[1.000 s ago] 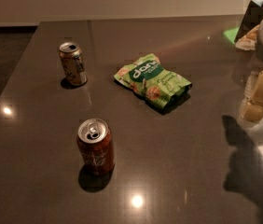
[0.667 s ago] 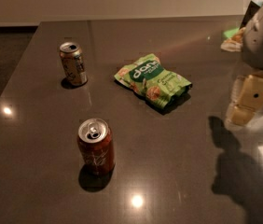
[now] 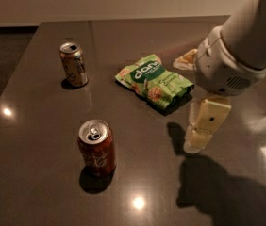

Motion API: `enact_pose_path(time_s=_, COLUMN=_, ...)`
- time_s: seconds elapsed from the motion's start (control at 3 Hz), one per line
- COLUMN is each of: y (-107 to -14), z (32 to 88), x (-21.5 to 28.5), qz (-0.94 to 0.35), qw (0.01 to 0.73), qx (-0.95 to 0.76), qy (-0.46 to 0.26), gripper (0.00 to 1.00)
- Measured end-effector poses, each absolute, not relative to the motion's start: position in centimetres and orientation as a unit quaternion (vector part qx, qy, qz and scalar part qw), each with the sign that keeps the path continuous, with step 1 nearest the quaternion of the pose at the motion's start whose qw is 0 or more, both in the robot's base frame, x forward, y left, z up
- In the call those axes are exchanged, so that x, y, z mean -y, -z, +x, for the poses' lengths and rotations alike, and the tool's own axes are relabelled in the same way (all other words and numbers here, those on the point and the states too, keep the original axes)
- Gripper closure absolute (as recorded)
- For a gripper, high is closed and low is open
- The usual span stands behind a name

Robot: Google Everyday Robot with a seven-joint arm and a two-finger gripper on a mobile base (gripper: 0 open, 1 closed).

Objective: Knock coke can over

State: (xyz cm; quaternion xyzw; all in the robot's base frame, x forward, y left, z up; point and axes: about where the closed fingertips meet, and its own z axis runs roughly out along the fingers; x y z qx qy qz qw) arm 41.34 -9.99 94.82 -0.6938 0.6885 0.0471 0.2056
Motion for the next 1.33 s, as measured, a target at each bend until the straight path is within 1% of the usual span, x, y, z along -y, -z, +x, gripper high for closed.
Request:
enact_pose_path(time_s=0.33, y=-93.1, z=39.2, x=4.6, qz=-0.726, qw=0.235, qx=-0.638, qy=-0.102, gripper=0.0)
enact_pose_path(time_s=1.0, y=-91.1, z=36.5, x=-1.7, qz=-0.743, qw=0.288, qx=-0.587, qy=-0.144, gripper=0.0)
enact_pose_path(time_s=1.33, y=-89.9, z=36.3, x=-4.5, qz=-0.74, qw=0.299, qx=-0.579, qy=-0.168, gripper=0.0)
